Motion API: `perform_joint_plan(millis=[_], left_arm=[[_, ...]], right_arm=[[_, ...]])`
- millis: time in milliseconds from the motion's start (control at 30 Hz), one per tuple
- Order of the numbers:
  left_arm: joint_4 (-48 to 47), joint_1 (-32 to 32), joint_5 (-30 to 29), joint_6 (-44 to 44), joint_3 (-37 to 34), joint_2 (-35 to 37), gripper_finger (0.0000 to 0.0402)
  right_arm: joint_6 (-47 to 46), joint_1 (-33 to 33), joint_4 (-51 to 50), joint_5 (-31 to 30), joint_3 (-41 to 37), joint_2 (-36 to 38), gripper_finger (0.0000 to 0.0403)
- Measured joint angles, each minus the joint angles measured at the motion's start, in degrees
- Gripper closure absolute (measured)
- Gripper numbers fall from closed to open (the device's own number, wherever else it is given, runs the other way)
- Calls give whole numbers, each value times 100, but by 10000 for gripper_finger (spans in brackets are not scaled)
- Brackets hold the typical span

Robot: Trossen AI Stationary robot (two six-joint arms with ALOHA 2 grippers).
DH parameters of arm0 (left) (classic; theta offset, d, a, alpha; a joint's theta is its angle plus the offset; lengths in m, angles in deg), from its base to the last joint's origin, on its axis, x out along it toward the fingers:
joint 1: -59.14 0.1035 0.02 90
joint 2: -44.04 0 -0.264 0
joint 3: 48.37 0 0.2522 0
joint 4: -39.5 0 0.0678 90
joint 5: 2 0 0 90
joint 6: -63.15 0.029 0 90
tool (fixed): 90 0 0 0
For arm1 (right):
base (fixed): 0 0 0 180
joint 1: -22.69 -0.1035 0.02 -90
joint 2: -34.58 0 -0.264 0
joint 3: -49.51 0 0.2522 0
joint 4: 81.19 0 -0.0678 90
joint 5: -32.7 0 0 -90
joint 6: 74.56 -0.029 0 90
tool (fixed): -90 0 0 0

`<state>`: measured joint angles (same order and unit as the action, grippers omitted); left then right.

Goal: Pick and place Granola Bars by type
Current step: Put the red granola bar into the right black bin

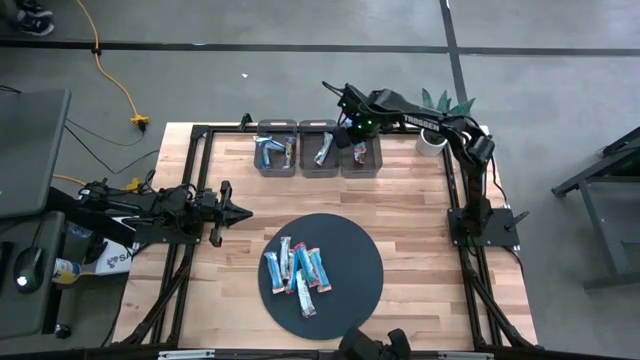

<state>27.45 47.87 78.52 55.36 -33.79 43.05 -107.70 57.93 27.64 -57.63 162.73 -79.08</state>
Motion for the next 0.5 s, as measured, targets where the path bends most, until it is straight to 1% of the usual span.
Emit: perform_joint_plan(millis=[167,233,367,500], left_arm=[[0,0,-2,0,0,0,400],[2,0,0,0,0,2,400],[2,1,0,0,-2,2,400],[2,1,-2,0,0,2,400]], right_arm=[[-20,-37,-129,-21,-9,0,364],[-57,-54,-68,-7,-157,2,365],[-139,-56,137,322,-740,-2,359],[-142,-31,536,384,-1386,15,352]])
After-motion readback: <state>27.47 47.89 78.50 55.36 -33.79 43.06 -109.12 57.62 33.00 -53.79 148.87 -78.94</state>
